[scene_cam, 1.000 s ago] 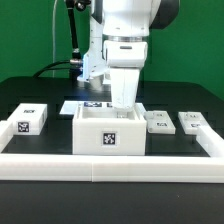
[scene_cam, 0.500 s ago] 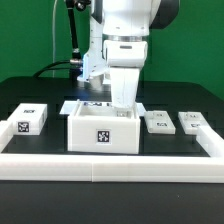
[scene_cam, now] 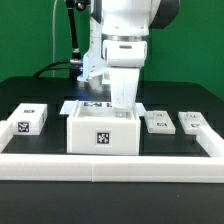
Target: Assemble cabinet
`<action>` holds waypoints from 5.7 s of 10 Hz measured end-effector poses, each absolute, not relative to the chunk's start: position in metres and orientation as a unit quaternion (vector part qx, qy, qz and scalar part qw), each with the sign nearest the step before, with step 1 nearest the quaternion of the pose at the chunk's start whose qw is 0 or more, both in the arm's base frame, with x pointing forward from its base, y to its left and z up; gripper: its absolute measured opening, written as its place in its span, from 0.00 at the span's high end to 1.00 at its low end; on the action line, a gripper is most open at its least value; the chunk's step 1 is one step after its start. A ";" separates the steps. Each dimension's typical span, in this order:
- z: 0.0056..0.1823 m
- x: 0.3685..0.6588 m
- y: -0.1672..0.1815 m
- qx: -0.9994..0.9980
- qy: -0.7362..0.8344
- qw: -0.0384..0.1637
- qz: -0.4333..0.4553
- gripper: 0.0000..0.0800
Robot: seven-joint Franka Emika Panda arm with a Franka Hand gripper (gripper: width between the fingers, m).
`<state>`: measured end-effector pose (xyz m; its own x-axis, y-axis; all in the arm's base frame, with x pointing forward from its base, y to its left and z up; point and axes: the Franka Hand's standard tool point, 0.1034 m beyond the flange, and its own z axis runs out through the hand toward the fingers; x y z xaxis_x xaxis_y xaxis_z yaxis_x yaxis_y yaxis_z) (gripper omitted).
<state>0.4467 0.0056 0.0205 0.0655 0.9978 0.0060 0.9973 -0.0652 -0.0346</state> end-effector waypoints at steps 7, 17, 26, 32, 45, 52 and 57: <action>0.020 0.498 0.035 -0.719 -0.695 0.004 -0.019 0.95; 0.020 0.513 0.074 -0.713 -0.700 0.010 -0.022 0.95; 0.020 0.517 0.120 -0.720 -0.693 0.020 -0.014 0.95; 0.020 0.517 0.119 -0.721 -0.692 0.020 -0.014 0.24; 0.062 0.487 0.124 -0.745 -0.667 0.007 -0.016 0.00; 0.054 0.441 0.161 -0.768 -0.640 0.022 -0.018 0.00; 0.044 0.428 0.159 -0.769 -0.638 0.026 -0.023 0.00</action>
Offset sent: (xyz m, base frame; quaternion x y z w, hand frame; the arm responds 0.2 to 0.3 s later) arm 0.0341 0.0224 0.0004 -0.0255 0.0248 -0.0433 0.9984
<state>0.4276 0.1592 0.0437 0.1837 0.9807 0.0675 0.9830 -0.1834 -0.0102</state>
